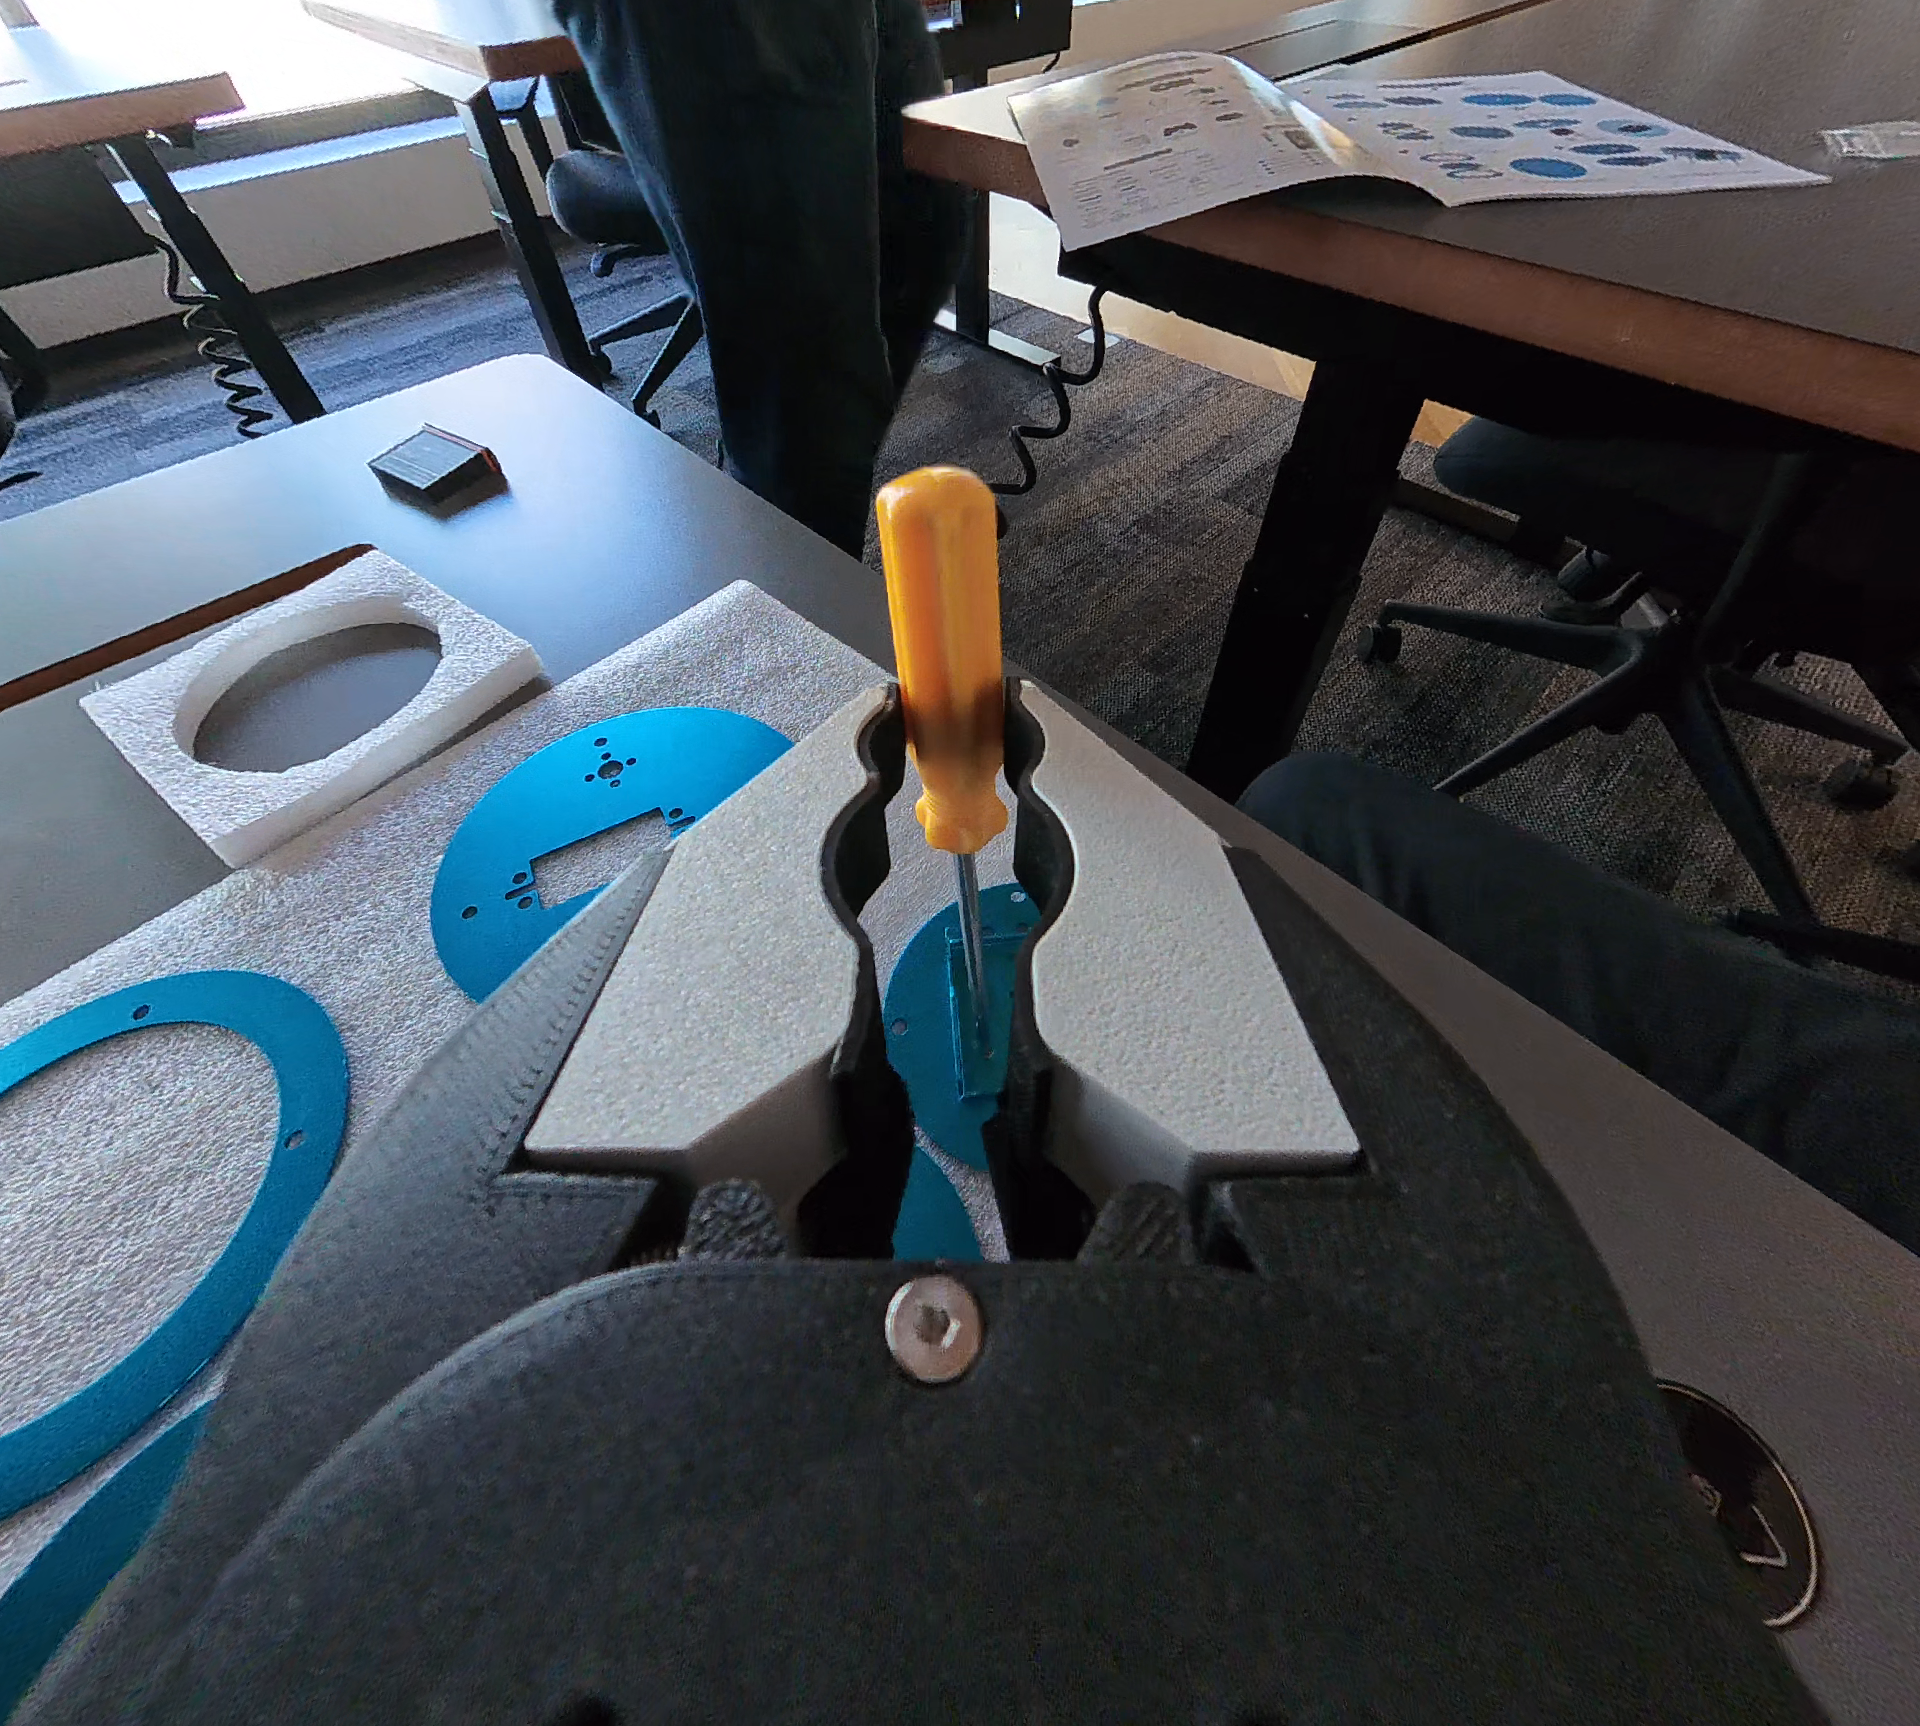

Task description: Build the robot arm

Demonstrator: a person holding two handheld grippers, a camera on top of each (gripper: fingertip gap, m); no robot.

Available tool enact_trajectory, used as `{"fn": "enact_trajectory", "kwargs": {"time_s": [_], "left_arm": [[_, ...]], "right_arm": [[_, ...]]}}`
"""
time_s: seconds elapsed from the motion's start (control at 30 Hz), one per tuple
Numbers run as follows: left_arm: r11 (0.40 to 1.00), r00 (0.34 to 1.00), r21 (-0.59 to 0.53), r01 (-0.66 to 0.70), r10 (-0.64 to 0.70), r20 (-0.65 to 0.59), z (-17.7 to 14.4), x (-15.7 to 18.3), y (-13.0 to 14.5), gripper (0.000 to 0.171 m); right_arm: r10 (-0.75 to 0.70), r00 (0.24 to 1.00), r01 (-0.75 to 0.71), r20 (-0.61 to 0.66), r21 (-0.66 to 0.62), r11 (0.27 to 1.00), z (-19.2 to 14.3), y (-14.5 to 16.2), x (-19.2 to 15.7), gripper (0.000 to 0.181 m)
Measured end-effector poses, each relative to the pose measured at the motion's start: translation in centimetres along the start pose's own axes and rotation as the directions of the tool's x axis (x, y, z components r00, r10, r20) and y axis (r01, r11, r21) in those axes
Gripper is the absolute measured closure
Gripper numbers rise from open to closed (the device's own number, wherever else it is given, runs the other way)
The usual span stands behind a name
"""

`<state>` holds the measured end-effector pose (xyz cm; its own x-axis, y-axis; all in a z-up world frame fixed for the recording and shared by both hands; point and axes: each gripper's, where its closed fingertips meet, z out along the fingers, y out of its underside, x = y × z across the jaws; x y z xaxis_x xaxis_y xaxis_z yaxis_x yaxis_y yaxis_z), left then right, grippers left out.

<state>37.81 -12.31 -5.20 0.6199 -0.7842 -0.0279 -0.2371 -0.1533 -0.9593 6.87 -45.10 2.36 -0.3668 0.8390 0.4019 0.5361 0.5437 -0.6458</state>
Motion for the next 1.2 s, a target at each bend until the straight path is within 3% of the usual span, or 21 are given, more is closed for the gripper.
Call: {"fn": "enact_trajectory", "kwargs": {"time_s": [0.07, 0.1, 0.2, 0.27, 0.33, 0.4, 0.43, 0.5, 0.53, 0.6, 0.67, 0.73, 0.83, 0.87, 0.93, 1.0, 1.03, 1.13, 1.2], "left_arm": [[1.0, 1.0, -0.004, -0.002, 0.002, -0.003, 0.1, 0.2, 0.0, 0.155], [1.0, 1.0, -0.009, -0.008, 0.008, -0.004, 0.2, 0.2, 0.0, 0.155], [1.0, 1.0, -0.012, -0.027, 0.027, -0.005, 0.4, 0.5, 0.0, 0.155], [1.0, 1.0, -0.005, -0.017, 0.017, -0.008, 0.5, 0.5, 0.0, 0.155], [1.0, 1.0, -0.003, -0.01, 0.01, -0.011, 0.6, 0.5, 0.0, 0.155], [1.0, 1.0, -0.005, -0.013, 0.013, -0.013, 0.5, 0.5, 0.0, 0.155], [1.0, 1.0, -0.005, -0.016, 0.016, -0.013, 0.5, 0.5, -0.1, 0.155], [1.0, 1.0, -0.004, -0.012, 0.012, -0.016, 0.6, 0.6, -0.1, 0.155], [1.0, 1.0, -0.005, -0.012, 0.012, -0.017, 0.7, 0.6, -0.1, 0.155], [1.0, 1.0, -0.006, -0.013, 0.013, -0.019, 0.9, 0.6, -0.1, 0.155], [1.0, 1.0, -0.005, -0.008, 0.008, -0.02, 1.0, 0.6, -0.1, 0.155], [1.0, 1.0, -0.001, -0.003, 0.003, -0.025, 1.2, 0.6, -0.1, 0.154], [1.0, 1.0, 0.005, 0.0, 0.0, -0.03, 1.4, 0.7, -0.1, 0.154], [1.0, 1.0, 0.004, -0.002, 0.002, -0.03, 1.4, 0.8, 0.0, 0.154], [1.0, 1.0, 0.002, -0.017, 0.017, -0.027, 1.3, 0.9, 0.0, 0.154], [1.0, 1.0, -0.001, -0.021, 0.021, -0.016, 1.1, 0.7, -0.1, 0.154], [1.0, 1.0, -0.002, -0.02, 0.02, -0.013, 0.9, 0.6, -0.1, 0.154], [1.0, 1.0, -0.001, -0.012, 0.012, -0.012, 0.6, 0.4, 0.0, 0.155], [1.0, 1.0, 0.0, -0.006, 0.006, -0.015, 0.6, 0.3, 0.0, 0.155]], "right_arm": [[0.081, 0.989, -0.05, 0.124, -0.239, 0.97, 1.2, 3.3, -0.9, 0.181], [0.091, 0.985, -0.054, 0.146, -0.238, 0.97, 1.2, 3.3, -1.3, 0.181], [0.013, 0.999, -0.01, 0.029, -0.096, 0.995, -0.7, 1.1, -0.3, 0.181], [-0.016, 0.996, 0.027, 0.086, -0.128, 0.991, -2.6, 1.0, -1.1, 0.181], [-0.08, 0.994, 0.077, -0.07, -0.047, 0.996, -7.5, -1.0, 3.8, 0.181], [0.023, 0.97, -0.014, -0.241, 0.04, 0.999, -14.9, -1.3, 12.8, 0.181], [0.095, 0.943, -0.093, -0.319, 0.021, 0.995, -18.3, 1.0, 18.2, 0.181], [0.242, 0.88, -0.313, -0.409, -0.117, 0.942, -23.1, 10.2, 27.1, 0.181], [0.325, 0.833, -0.434, -0.448, -0.164, 0.886, -24.6, 15.8, 30.1, 0.181], [0.496, 0.72, -0.645, -0.486, -0.203, 0.737, -26.3, 26.4, 32.2, 0.181], [0.587, 0.622, -0.742, -0.519, -0.149, 0.654, -26.7, 32.7, 32.2, 0.181], [0.643, 0.592, -0.75, -0.485, -0.039, 0.661, -26.1, 33.0, 32.2, 0.181], [0.543, 0.727, -0.574, -0.42, 0.062, 0.816, -24.7, 25.1, 31.0, 0.181], [0.501, 0.802, -0.505, -0.327, 0.079, 0.86, -23.0, 20.9, 28.4, 0.181], [0.402, 0.913, -0.402, -0.075, 0.013, 0.916, -19.4, 14.6, 19.6, 0.181], [0.252, 0.959, -0.256, -0.134, -0.014, 0.967, -18.2, 12.8, 15.1, 0.181], [0.245, 0.958, -0.245, -0.151, 0.023, 0.969, -18.4, 12.2, 13.3, 0.181], [0.396, 0.908, -0.354, -0.137, 0.256, 0.9, -21.6, 12.3, 8.3, 0.181], [0.529, 0.845, -0.469, -0.079, 0.365, 0.804, -24.3, 14.7, 5.3, 0.181]]}}
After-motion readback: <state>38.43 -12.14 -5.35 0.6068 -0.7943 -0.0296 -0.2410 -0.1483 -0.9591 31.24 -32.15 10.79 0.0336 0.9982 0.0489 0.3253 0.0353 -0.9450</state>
